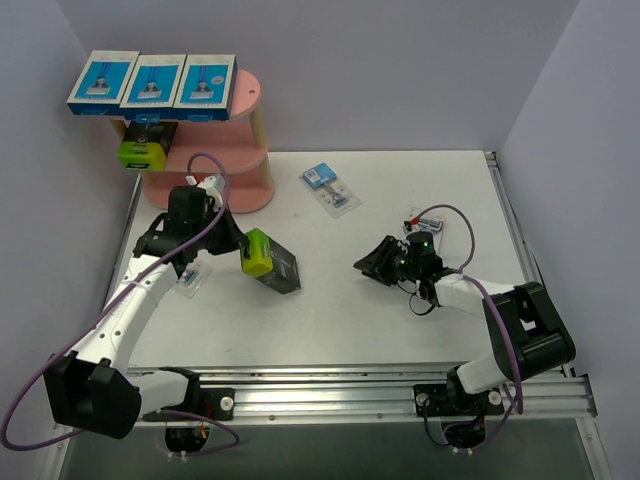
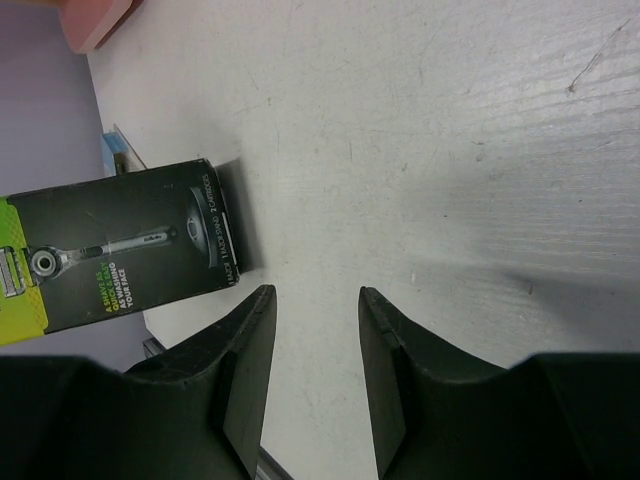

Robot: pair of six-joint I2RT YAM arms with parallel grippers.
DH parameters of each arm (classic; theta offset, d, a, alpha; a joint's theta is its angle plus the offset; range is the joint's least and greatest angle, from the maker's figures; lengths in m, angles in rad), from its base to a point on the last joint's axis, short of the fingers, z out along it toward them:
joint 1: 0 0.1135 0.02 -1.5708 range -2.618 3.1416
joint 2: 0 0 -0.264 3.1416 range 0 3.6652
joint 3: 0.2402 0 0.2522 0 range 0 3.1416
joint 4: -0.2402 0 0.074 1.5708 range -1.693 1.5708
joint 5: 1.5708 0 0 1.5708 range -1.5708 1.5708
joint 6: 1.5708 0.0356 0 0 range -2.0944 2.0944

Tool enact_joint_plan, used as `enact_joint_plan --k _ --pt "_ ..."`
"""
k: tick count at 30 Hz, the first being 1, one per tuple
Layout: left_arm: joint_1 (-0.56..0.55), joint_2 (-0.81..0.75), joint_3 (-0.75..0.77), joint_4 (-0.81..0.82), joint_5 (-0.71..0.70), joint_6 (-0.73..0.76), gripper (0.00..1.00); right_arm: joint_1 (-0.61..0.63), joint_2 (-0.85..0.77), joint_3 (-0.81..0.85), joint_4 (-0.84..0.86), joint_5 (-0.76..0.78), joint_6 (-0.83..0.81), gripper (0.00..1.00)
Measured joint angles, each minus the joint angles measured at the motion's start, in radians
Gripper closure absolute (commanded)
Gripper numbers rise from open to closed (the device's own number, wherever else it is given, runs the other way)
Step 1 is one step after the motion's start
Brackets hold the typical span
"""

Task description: Place and organize the shaving razors onto the shelf

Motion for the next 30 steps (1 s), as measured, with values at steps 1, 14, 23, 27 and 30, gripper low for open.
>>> enact_joint_plan --k 1,14,23,27,30 --pt "-0.007 0.005 0.013 -0.008 -0.001 0.002 0.98 0.0 0.0 0.0 0.002 0.0 0.0 0.65" --pt "-0.066 0.036 0.097 -0.089 -0.04 0.041 0.98 0.0 0.014 -0.011 0.035 -0.009 0.002 0.66" --pt "-0.089 0.052 0.098 -0.082 -0.053 0.058 0.76 0.0 0.038 -0.028 0.069 -0.02 0.005 0.66" --pt "-0.089 0.064 0.098 -0.082 -0.057 0.065 0.62 0.0 0.046 -0.036 0.078 -0.027 0.005 0.66" --pt "-0.089 0.065 0.1 -0.077 -0.062 0.073 0.49 0.0 0.054 -0.038 0.081 -0.027 0.005 0.65"
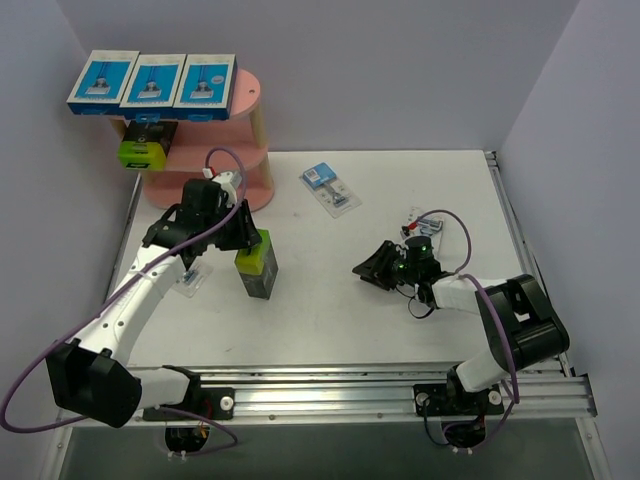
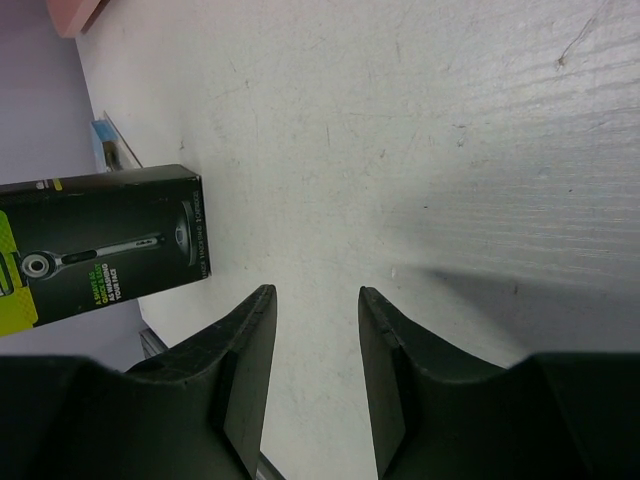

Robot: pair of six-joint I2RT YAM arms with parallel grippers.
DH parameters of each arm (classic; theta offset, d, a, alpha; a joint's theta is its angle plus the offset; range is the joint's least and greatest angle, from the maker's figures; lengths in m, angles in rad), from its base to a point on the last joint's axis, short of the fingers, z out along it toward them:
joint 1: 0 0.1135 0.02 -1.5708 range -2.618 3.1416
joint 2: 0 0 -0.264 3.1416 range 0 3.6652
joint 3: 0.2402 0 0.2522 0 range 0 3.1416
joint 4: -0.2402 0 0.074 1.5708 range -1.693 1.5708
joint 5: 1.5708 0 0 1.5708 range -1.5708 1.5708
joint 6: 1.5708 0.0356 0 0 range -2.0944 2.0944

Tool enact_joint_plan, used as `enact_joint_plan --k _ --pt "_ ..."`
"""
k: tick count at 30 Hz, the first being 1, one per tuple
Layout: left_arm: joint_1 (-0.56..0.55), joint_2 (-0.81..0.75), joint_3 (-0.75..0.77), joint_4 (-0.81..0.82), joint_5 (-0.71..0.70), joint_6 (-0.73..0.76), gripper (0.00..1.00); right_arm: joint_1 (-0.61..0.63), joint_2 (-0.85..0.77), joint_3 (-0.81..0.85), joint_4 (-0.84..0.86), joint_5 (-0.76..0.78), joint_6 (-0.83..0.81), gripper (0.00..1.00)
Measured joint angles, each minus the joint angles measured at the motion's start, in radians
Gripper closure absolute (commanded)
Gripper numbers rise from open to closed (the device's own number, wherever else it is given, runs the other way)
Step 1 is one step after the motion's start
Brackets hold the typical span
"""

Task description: Place and organize the shaving razors onto the shelf

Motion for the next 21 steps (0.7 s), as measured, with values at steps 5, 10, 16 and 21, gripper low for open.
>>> enact_joint_plan --k 5,10,16,21 --pt "0.0 0.005 0.039 -0.019 -0.025 0.028 0.4 0.0 0.001 -0.002 0.003 0.0 0.0 0.65" --pt "0.0 0.011 0.114 -0.049 -0.041 0.063 0.39 0.0 0.001 -0.009 0.018 -0.004 0.003 0.65" --pt "0.0 0.011 0.156 -0.068 -0.044 0.09 0.38 0.0 0.006 -0.021 0.036 -0.015 0.006 0.65" --pt "0.0 0.012 0.159 -0.101 -0.049 0.104 0.38 0.0 0.011 -0.028 0.046 -0.023 0.007 0.58"
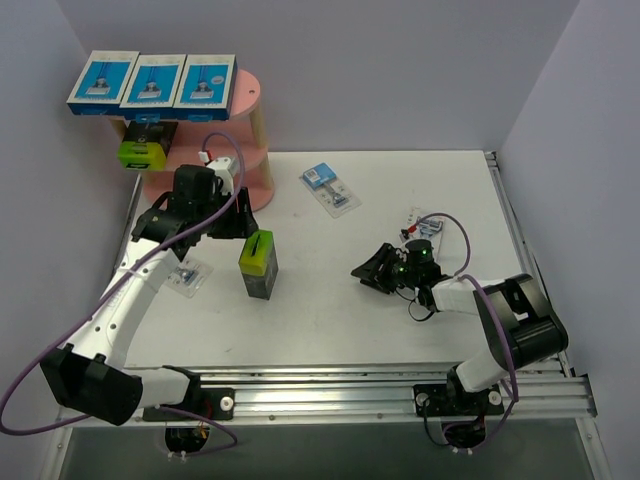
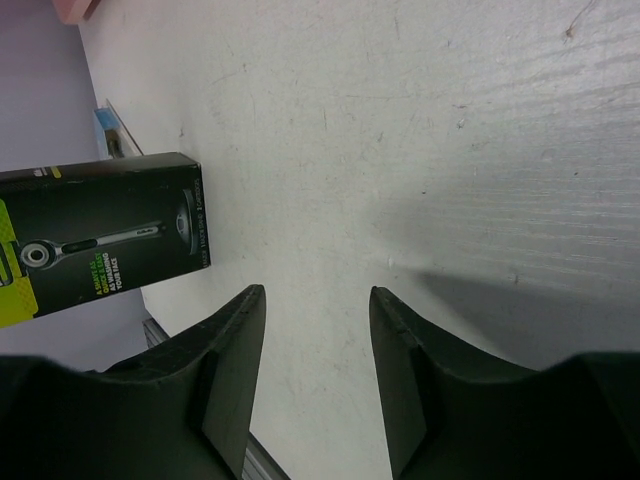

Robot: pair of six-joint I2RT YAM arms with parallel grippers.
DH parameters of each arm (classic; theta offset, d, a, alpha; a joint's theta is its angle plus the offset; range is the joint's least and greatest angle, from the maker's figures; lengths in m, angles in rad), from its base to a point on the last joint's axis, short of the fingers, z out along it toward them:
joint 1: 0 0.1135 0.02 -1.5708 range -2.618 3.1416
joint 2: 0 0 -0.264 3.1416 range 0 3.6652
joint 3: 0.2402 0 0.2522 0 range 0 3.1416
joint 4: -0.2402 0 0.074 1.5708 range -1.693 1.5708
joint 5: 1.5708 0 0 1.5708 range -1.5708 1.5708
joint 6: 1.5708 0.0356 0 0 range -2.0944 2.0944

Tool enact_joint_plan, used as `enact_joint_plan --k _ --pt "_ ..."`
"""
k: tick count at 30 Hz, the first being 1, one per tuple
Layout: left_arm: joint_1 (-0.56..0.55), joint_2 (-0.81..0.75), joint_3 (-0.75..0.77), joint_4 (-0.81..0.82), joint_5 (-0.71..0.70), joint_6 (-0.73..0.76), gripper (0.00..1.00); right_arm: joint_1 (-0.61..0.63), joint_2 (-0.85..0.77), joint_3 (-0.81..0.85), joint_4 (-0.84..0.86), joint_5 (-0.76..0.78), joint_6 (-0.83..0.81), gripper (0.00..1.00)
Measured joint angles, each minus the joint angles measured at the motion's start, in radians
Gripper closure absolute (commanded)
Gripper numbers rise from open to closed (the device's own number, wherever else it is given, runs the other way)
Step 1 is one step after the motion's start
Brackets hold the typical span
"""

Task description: Place and organize the shaving razors onto the shelf

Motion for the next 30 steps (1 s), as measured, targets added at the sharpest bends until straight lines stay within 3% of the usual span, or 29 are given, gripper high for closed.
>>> enact_joint_plan --k 11,15,30 --pt "-0.051 0.006 -0.004 -0.028 -0.005 0.026 0.27 0.0 0.028 -0.003 0.008 -0.016 -0.001 0.43" --pt "-0.072 0.014 -0.021 -0.028 -0.003 0.027 0.16 0.0 0.039 -0.004 0.017 -0.027 -0.002 0.4" --pt "-0.146 0.051 -0.036 -0.08 -0.102 0.056 0.12 0.0 0.039 -0.013 0.041 -0.041 -0.011 0.38"
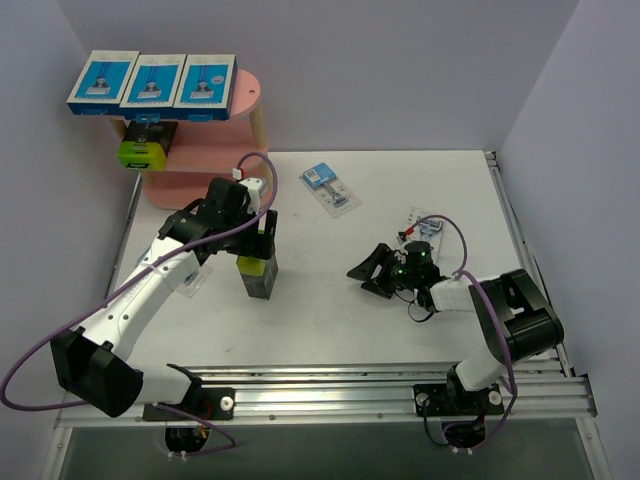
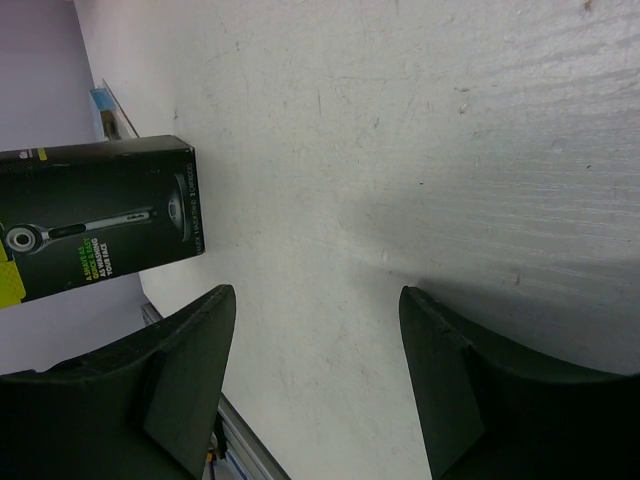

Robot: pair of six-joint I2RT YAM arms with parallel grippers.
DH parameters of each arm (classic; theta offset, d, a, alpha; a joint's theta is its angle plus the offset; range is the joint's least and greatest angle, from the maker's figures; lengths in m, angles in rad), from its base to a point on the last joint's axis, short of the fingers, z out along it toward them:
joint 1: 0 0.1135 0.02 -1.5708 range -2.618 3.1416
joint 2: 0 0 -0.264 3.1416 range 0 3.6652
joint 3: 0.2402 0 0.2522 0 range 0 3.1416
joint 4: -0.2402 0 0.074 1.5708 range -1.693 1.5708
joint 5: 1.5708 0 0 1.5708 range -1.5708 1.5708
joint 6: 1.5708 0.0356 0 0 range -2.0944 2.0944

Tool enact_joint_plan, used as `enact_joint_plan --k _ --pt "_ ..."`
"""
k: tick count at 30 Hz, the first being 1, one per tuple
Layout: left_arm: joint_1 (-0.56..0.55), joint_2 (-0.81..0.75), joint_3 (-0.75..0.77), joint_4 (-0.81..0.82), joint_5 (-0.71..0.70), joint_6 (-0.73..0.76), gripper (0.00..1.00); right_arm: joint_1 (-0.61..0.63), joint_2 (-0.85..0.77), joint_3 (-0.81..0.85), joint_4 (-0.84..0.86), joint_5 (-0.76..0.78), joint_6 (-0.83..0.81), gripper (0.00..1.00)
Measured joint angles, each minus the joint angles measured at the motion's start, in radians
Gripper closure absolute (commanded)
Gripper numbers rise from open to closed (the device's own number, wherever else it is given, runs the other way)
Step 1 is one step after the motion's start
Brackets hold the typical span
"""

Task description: Place and organize the shaving razors onto the shelf

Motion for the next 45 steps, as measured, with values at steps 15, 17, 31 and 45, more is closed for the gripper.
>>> enact_joint_plan --k 15,17,31,45 --pt "-0.01 0.0 0.031 -0.01 -0.04 0.011 0.12 0.0 0.017 0.0 0.027 -0.019 -0.002 0.37" --pt "-0.01 0.0 0.031 -0.01 -0.037 0.013 0.12 0.0 0.019 0.0 0.031 -0.022 -0.002 0.37" --pt "-0.01 0.025 0.03 -0.014 -0.057 0.041 0.11 0.0 0.031 0.0 0.052 -0.033 -0.002 0.36" --pt "-0.01 0.075 0.008 -0.013 -0.066 0.042 0.16 0.0 0.044 -0.005 0.085 -0.045 -0.002 0.37"
